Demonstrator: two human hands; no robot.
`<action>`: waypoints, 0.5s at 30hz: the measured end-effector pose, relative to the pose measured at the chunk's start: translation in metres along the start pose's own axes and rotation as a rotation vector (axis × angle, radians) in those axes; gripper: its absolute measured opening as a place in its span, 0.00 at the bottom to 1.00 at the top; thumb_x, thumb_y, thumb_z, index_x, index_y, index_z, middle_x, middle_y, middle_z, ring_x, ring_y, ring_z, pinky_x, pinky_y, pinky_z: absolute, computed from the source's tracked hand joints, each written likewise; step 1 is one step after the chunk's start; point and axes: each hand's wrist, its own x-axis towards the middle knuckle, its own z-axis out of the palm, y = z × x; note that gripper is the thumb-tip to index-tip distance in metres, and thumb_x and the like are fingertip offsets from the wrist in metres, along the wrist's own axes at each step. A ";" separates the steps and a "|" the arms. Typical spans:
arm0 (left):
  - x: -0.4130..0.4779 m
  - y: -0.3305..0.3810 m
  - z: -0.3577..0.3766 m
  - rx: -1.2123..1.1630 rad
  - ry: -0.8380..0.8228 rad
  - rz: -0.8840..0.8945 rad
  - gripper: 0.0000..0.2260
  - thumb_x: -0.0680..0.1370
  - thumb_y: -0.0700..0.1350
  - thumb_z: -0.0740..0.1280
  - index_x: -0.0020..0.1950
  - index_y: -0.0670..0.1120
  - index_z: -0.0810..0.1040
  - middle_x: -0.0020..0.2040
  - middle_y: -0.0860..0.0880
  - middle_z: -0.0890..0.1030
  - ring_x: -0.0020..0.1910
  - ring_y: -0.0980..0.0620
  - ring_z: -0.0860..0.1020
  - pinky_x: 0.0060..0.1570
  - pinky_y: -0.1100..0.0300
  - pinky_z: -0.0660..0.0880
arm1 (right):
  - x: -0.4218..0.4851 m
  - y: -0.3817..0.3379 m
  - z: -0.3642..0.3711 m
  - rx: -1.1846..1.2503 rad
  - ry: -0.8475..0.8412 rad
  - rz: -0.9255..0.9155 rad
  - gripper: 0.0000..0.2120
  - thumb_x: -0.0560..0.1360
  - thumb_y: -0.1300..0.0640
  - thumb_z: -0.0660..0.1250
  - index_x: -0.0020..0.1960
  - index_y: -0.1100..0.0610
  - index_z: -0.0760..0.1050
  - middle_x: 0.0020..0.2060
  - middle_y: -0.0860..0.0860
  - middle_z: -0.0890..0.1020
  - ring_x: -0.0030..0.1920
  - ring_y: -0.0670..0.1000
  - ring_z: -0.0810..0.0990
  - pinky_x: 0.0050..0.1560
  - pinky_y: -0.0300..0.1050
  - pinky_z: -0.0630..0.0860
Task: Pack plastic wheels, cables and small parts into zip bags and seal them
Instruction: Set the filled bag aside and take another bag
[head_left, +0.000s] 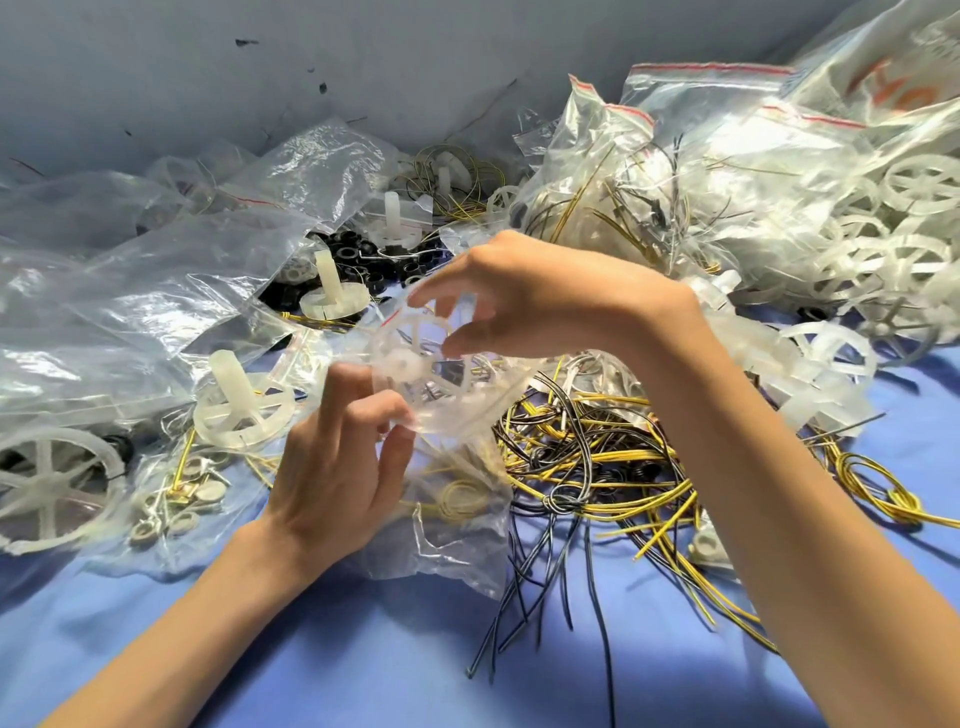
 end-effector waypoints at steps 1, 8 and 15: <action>-0.001 -0.001 0.000 0.003 0.015 0.008 0.05 0.82 0.45 0.53 0.51 0.43 0.63 0.47 0.44 0.66 0.31 0.41 0.74 0.23 0.52 0.72 | -0.001 0.000 -0.002 0.024 -0.008 -0.003 0.17 0.78 0.51 0.65 0.66 0.50 0.73 0.60 0.47 0.80 0.46 0.46 0.76 0.48 0.42 0.73; 0.001 -0.004 -0.006 0.091 0.085 0.020 0.04 0.81 0.43 0.56 0.51 0.43 0.64 0.46 0.45 0.68 0.30 0.45 0.73 0.24 0.53 0.70 | -0.005 -0.008 -0.007 0.103 -0.168 0.027 0.21 0.80 0.40 0.51 0.66 0.46 0.72 0.61 0.46 0.79 0.59 0.48 0.76 0.62 0.45 0.71; 0.001 -0.008 -0.007 0.088 0.170 0.010 0.07 0.82 0.46 0.55 0.50 0.42 0.66 0.43 0.47 0.69 0.34 0.50 0.70 0.32 0.59 0.66 | -0.009 -0.012 -0.009 0.057 -0.260 0.014 0.35 0.63 0.25 0.52 0.62 0.42 0.75 0.66 0.42 0.73 0.66 0.47 0.70 0.68 0.52 0.67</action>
